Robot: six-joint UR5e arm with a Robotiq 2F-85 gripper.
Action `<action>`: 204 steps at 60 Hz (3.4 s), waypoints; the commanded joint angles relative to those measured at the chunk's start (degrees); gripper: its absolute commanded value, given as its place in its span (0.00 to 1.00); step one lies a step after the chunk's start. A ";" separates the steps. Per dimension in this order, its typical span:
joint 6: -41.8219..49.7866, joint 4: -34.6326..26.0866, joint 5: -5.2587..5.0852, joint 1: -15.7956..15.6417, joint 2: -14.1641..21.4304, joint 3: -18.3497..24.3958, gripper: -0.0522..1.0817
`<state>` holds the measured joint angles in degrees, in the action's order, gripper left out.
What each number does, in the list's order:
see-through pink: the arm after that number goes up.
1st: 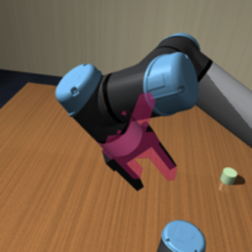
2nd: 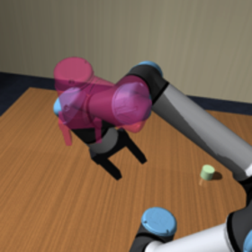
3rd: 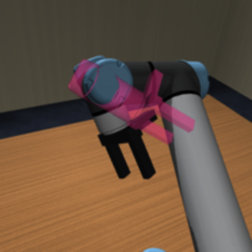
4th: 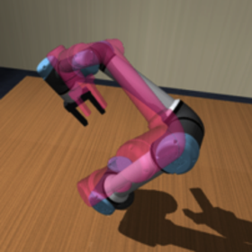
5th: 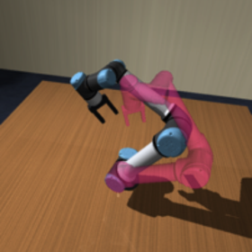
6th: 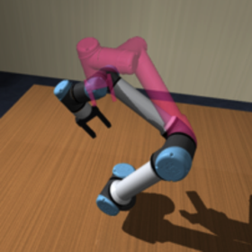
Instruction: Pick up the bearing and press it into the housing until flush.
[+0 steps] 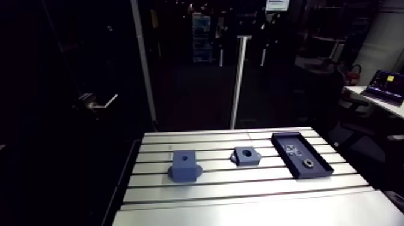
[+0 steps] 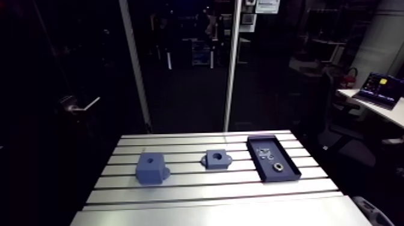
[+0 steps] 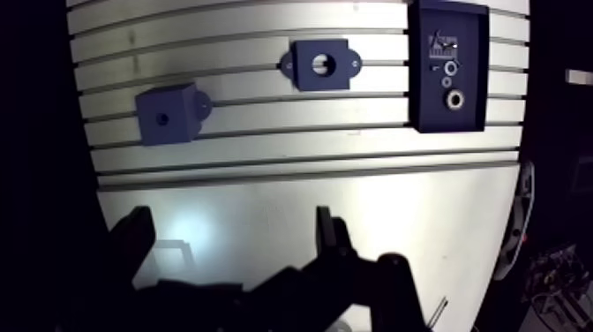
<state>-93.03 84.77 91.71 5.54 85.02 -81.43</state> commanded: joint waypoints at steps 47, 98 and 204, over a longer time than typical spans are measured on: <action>-0.52 2.81 1.77 -4.11 2.03 -1.83 0.06; -26.22 10.20 3.61 21.03 -1.45 -11.16 0.06; -30.93 33.98 3.43 27.49 -12.71 -21.07 0.06</action>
<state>-123.83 116.70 95.17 32.47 73.20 -101.55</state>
